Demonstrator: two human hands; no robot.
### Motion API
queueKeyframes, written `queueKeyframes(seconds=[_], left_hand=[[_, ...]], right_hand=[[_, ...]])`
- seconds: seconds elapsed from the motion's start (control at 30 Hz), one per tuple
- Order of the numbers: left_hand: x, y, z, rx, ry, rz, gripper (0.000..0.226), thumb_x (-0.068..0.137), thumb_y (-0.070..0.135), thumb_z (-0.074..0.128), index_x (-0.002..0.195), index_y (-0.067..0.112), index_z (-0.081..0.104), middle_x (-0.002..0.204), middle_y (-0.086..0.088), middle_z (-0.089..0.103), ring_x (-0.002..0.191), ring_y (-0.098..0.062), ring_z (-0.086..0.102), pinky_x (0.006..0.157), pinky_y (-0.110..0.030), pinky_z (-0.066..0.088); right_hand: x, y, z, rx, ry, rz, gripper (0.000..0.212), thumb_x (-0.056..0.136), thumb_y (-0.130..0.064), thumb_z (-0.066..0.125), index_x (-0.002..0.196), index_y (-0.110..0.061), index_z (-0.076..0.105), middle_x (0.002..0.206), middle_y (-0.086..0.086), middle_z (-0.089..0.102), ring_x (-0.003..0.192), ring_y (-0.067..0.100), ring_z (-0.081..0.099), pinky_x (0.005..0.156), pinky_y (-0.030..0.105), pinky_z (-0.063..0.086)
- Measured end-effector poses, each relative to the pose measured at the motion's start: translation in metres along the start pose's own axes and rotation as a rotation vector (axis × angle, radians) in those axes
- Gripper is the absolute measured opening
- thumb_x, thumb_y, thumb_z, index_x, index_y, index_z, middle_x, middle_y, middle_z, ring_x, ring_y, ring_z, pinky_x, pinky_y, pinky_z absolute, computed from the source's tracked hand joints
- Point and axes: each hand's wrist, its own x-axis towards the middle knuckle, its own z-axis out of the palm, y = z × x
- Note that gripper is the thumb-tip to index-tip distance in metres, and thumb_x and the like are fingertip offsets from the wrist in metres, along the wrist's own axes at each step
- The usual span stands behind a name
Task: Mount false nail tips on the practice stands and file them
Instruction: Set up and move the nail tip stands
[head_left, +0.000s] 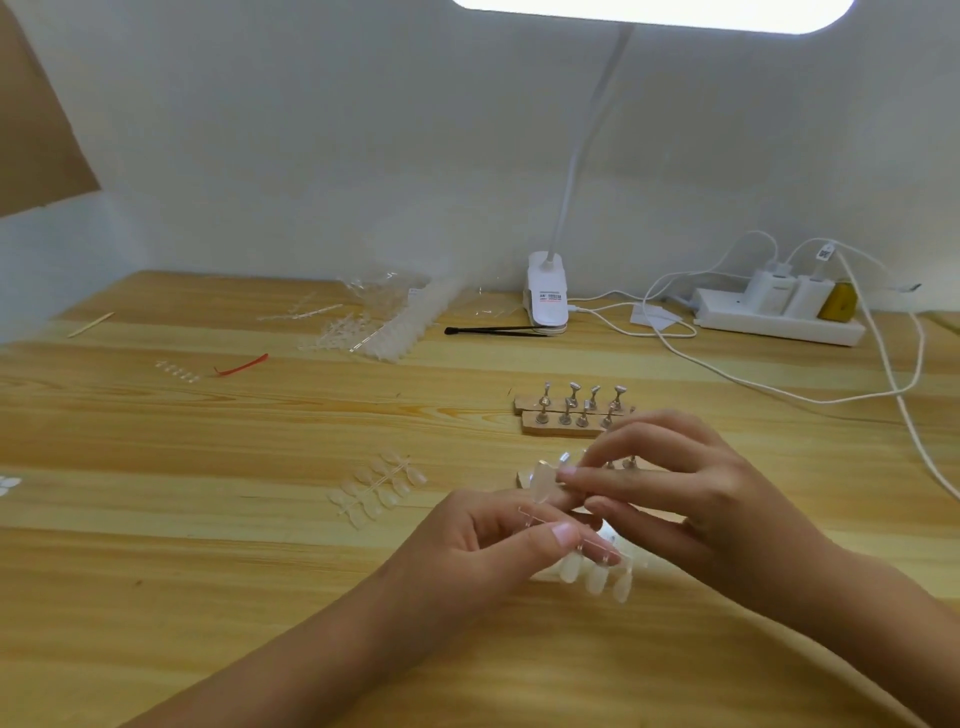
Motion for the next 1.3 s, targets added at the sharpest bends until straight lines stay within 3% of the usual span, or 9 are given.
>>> queueKeyframes(seconds=[0.23, 0.33, 0.43, 0.67, 0.8, 0.93, 1.07, 1.17, 1.3], left_hand=[[0.000, -0.001, 0.001, 0.019, -0.023, -0.031, 0.031, 0.090, 0.044, 0.055, 0.102, 0.028, 0.079, 0.123, 0.011, 0.069, 0.125, -0.005, 0.055, 0.099, -0.011, 0.041], [0.001, -0.003, 0.000, -0.007, -0.041, -0.038, 0.031, 0.087, 0.044, 0.057, 0.100, 0.026, 0.079, 0.132, 0.019, 0.063, 0.130, 0.000, 0.051, 0.103, -0.021, 0.043], [0.001, -0.006, 0.003, 0.004, -0.060, -0.040, 0.032, 0.087, 0.042, 0.056, 0.101, 0.024, 0.078, 0.131, 0.018, 0.064, 0.131, 0.001, 0.049, 0.105, -0.027, 0.039], [0.000, -0.005, 0.004, 0.053, -0.081, -0.073, 0.032, 0.088, 0.044, 0.055, 0.102, 0.027, 0.078, 0.130, 0.019, 0.063, 0.127, 0.001, 0.052, 0.105, -0.037, 0.041], [0.000, -0.005, 0.005, 0.064, -0.081, -0.085, 0.031, 0.090, 0.043, 0.056, 0.102, 0.026, 0.078, 0.128, 0.020, 0.064, 0.129, -0.001, 0.052, 0.107, -0.038, 0.040], [0.000, -0.005, 0.005, 0.055, -0.102, -0.084, 0.030, 0.093, 0.036, 0.055, 0.102, 0.020, 0.078, 0.123, 0.013, 0.068, 0.123, -0.005, 0.057, 0.105, -0.032, 0.043], [0.000, -0.004, 0.005, 0.053, -0.093, -0.089, 0.028, 0.094, 0.033, 0.055, 0.102, 0.019, 0.078, 0.122, 0.012, 0.069, 0.120, -0.005, 0.059, 0.100, -0.027, 0.045], [0.000, -0.005, 0.005, 0.059, -0.090, -0.092, 0.026, 0.093, 0.034, 0.056, 0.101, 0.021, 0.078, 0.121, 0.013, 0.069, 0.119, -0.004, 0.060, 0.103, -0.033, 0.044], [0.002, -0.006, 0.006, 0.064, -0.083, -0.109, 0.025, 0.093, 0.036, 0.056, 0.102, 0.026, 0.077, 0.119, 0.015, 0.070, 0.117, -0.003, 0.061, 0.099, -0.028, 0.044]], right_hand=[[-0.005, 0.000, 0.001, 0.342, 0.072, 0.292, 0.025, 0.082, -0.042, 0.065, 0.105, -0.034, 0.070, 0.106, -0.016, 0.064, 0.106, 0.007, 0.059, 0.089, 0.023, 0.048], [-0.003, 0.018, -0.003, 0.309, 0.153, 0.416, 0.022, 0.083, -0.042, 0.068, 0.104, -0.036, 0.068, 0.106, -0.016, 0.064, 0.107, 0.008, 0.058, 0.093, 0.032, 0.047], [-0.005, 0.032, 0.003, 0.266, 0.124, 0.519, 0.021, 0.083, -0.022, 0.070, 0.104, -0.027, 0.072, 0.104, -0.010, 0.065, 0.109, 0.016, 0.055, 0.097, 0.041, 0.043], [-0.010, 0.036, 0.014, 0.183, 0.066, 0.514, 0.015, 0.077, -0.018, 0.079, 0.091, -0.022, 0.076, 0.108, -0.008, 0.062, 0.115, 0.021, 0.047, 0.099, 0.011, 0.024], [-0.012, 0.035, 0.015, 0.164, 0.063, 0.502, 0.015, 0.076, -0.018, 0.079, 0.090, -0.021, 0.075, 0.110, -0.006, 0.061, 0.117, 0.025, 0.044, 0.100, 0.012, 0.022], [-0.011, 0.034, 0.016, 0.181, 0.048, 0.490, 0.021, 0.076, -0.035, 0.068, 0.090, -0.022, 0.076, 0.111, -0.006, 0.061, 0.117, 0.024, 0.044, 0.101, 0.011, 0.021], [-0.010, 0.035, 0.017, 0.137, 0.032, 0.469, 0.014, 0.076, -0.028, 0.074, 0.087, -0.019, 0.076, 0.108, -0.005, 0.062, 0.116, 0.024, 0.044, 0.101, 0.012, 0.022], [-0.009, 0.037, 0.017, 0.112, 0.003, 0.471, 0.012, 0.076, -0.017, 0.080, 0.088, -0.018, 0.075, 0.107, -0.003, 0.061, 0.116, 0.023, 0.043, 0.100, 0.023, 0.027], [-0.008, 0.030, 0.011, 0.127, 0.018, 0.535, 0.027, 0.079, -0.023, 0.076, 0.106, -0.022, 0.073, 0.120, -0.004, 0.055, 0.122, 0.021, 0.038, 0.105, 0.032, 0.028]])
